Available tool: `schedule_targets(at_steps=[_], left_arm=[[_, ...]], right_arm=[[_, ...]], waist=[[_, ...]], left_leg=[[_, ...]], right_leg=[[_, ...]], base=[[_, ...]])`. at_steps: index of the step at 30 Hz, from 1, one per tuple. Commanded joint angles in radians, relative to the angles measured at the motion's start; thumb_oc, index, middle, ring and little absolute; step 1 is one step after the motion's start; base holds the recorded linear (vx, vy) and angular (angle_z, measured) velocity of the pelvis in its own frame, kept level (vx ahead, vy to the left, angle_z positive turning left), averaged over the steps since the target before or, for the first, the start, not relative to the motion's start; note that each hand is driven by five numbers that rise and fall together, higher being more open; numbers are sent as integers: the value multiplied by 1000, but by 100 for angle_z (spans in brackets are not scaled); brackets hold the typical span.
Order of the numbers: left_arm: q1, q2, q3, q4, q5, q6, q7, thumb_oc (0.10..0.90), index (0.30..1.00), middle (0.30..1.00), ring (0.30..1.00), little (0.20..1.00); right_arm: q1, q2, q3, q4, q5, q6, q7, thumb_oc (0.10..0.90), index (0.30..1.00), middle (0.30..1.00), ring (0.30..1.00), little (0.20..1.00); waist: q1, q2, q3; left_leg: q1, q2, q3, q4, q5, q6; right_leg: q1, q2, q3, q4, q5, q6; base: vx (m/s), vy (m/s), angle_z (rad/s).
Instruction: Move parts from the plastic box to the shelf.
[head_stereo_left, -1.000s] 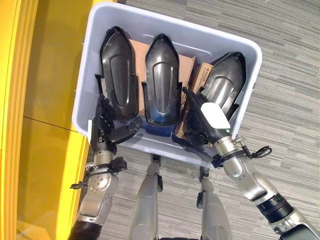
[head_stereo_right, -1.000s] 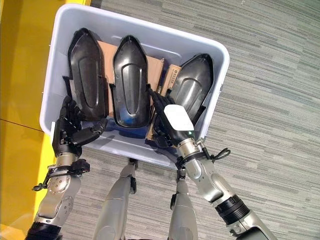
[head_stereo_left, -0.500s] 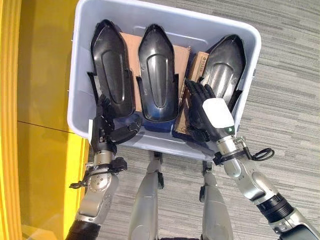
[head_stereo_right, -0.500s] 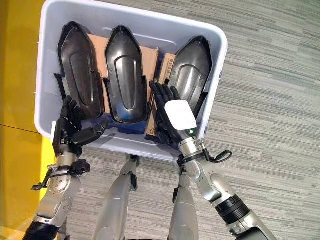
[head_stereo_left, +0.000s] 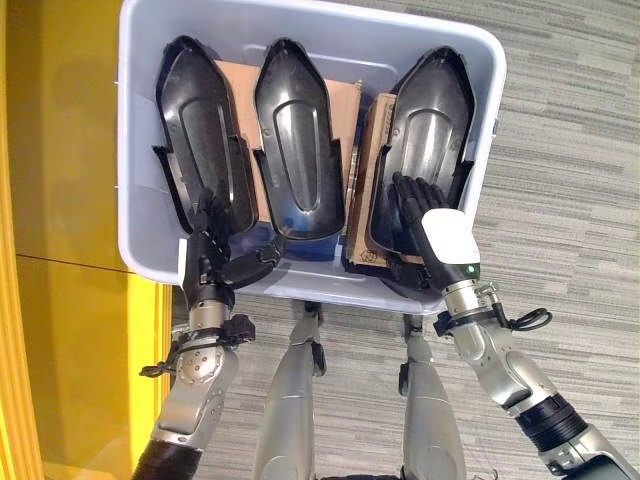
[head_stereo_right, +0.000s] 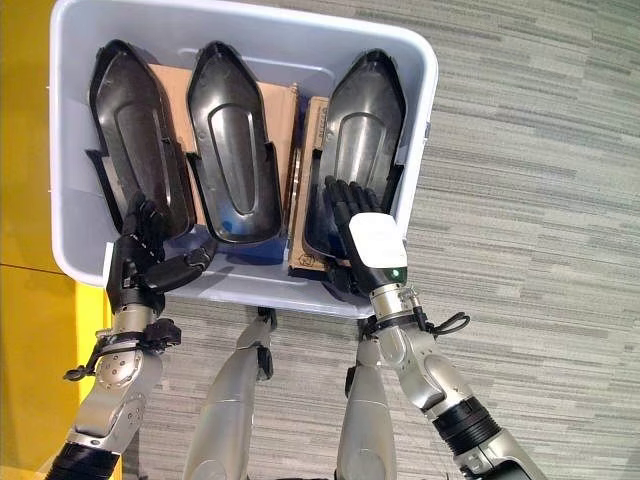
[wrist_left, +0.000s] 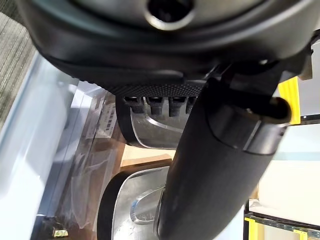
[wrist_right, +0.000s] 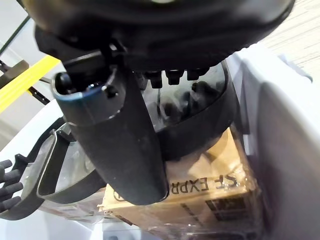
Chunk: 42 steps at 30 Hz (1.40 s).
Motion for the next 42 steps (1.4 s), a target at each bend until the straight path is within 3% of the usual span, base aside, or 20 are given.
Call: schedule_targets(at_steps=[1,9,18,19,20,21,42], left_arm=[[26,50,51,-120,37,-95,22,900,1000,1000,1000,1000],[24,50,46,-117,30,-102,24,900,1000,1000,1000,1000],[17,42,41,-115,25,-105,33,900,1000,1000,1000,1000],[16,41,44,-114,24,-103,34,900,1000,1000,1000,1000],[16,41,44,-115,24,-103,34,900,1000,1000,1000,1000],[16,41,46,-115,24,-102,33,900,1000,1000,1000,1000],[11,36,49,-98,21,-93,17,900,1000,1000,1000,1000]], right_arm=[[15,-19,-51,0,-26,23,-66,900,1000,1000,1000,1000],[-16,-5,-43,28,-10,36,-78,900,1000,1000,1000,1000],[-57,8,-27,53,-2,41,-82,900,1000,1000,1000,1000],[-62,9,-20,65,-4,45,-74,604,585,585,585,585],[-63,9,-20,65,-4,45,-74,427,338,338,338,338],[-64,8,-17,71,-6,46,-73,400,300,300,300,300],[-20,-38,-26,145,-105,72,-48,400,300,300,300,300]], waist=[[-14,39,-15],[-11,55,-15],[-6,55,-15],[-6,55,-15],[-7,55,-15],[-7,55,-15],[-11,32,-15]], left_leg=[[-103,69,-2,175,-97,-46],[-126,67,7,181,-99,-41],[-145,66,13,184,-101,-37],[-147,66,14,184,-101,-38],[-147,66,14,184,-101,-38],[-151,66,12,185,-100,-38],[-82,85,-15,176,-93,-52]], right_leg=[[45,-64,-23,76,-103,-12],[14,-62,-14,87,-102,-13],[-14,-55,-23,113,-109,-16],[-18,-54,-24,116,-110,-17],[-18,-54,-24,116,-110,-17],[-21,-53,-26,120,-111,-17],[28,-32,-58,175,-154,-31]], base=[[-6,7,-9],[-7,4,-3],[-1,0,0],[0,0,0],[0,0,0],[0,0,0],[1,-5,2]])
